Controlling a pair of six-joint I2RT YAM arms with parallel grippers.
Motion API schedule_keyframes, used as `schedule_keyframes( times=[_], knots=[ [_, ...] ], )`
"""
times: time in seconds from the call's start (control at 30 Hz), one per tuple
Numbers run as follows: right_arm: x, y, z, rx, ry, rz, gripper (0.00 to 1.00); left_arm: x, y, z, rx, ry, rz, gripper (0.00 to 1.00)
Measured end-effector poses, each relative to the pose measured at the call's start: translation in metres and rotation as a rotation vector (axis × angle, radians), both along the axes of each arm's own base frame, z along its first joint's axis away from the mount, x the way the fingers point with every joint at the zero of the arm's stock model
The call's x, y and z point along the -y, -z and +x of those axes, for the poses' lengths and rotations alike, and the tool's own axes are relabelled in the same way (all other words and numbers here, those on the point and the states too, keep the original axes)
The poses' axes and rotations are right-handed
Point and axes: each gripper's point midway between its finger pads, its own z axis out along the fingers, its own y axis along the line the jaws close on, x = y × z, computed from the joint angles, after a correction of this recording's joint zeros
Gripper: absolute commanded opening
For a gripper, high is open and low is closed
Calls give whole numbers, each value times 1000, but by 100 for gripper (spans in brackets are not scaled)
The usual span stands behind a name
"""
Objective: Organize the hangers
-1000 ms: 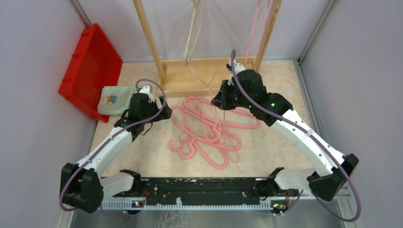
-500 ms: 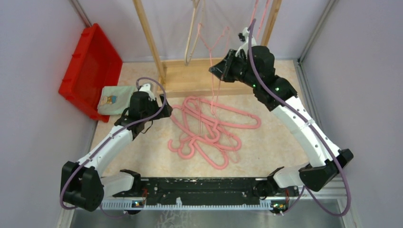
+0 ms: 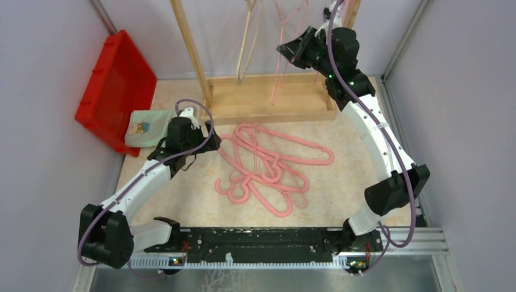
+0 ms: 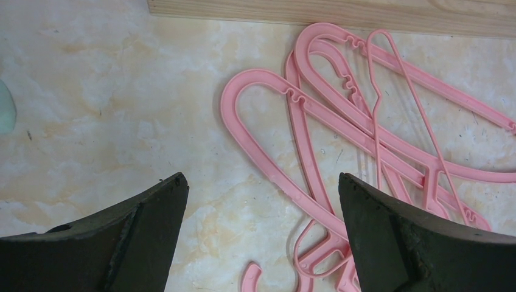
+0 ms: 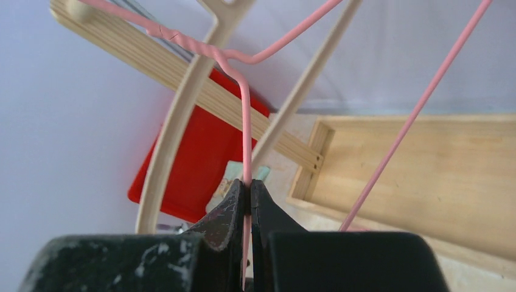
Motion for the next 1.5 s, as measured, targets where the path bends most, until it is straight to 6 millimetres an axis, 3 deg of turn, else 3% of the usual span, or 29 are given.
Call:
schedule_keyframes(
  times=[0.2, 0.4, 0.67, 0.93, 1.1, 1.17, 1.33, 1.4, 1.5],
  knots=[
    [0, -41, 5, 108, -25, 65, 0, -1, 5, 1, -12, -5, 9, 98],
    [3, -58, 19, 154, -19, 111, 0, -1, 12, 3, -27, -5, 19, 99],
    [33, -25, 69, 78, 86, 117, 0, 0, 16, 8, -34, 3, 34, 98],
    [71, -10, 86, 35, 182, 122, 0, 1, 26, 10, -58, 6, 45, 98],
    [80, -3, 90, 21, 193, 123, 0, 3, 27, 16, -62, 7, 46, 99],
    [80, -2, 89, 21, 190, 122, 13, 4, 26, 18, -60, 8, 44, 98],
    [83, 3, 84, 6, 199, 98, 28, 5, 23, 20, -53, 13, 42, 99],
    [86, 7, 76, -6, 207, 79, 41, 6, 23, 21, -51, 15, 40, 98],
    [93, 5, 57, 0, 221, 45, 43, 7, 21, 22, -48, 17, 38, 98]
  ],
)
